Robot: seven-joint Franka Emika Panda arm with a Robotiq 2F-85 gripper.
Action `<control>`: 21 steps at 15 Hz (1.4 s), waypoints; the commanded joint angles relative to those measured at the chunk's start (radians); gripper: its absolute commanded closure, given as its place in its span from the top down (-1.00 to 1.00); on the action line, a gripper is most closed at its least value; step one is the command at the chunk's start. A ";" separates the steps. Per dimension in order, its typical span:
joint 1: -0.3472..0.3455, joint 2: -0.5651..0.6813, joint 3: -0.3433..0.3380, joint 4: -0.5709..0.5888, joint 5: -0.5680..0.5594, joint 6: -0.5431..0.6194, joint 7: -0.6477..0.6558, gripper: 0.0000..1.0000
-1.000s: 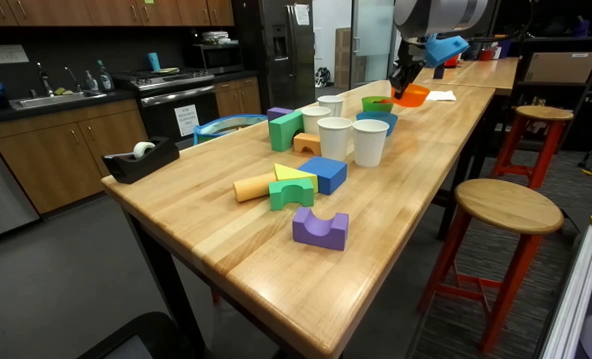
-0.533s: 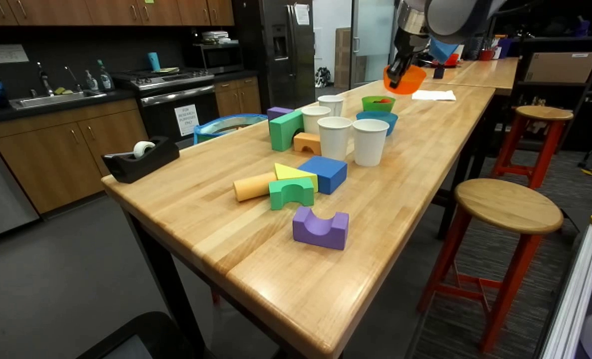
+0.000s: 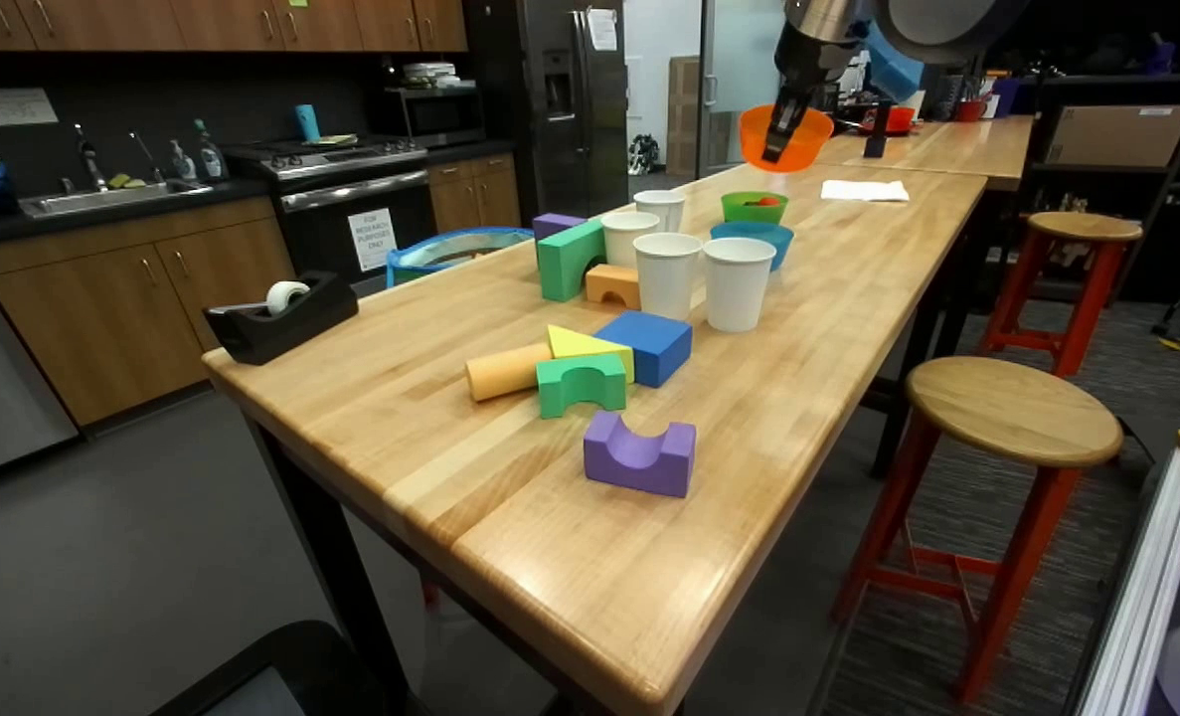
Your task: Stack the three bowls together.
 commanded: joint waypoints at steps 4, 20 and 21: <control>0.051 -0.014 0.002 -0.006 0.089 -0.104 -0.225 -0.98; 0.093 0.131 -0.015 0.121 0.456 -0.226 -0.645 -0.98; 0.092 0.141 -0.016 0.131 0.486 -0.232 -0.671 -0.98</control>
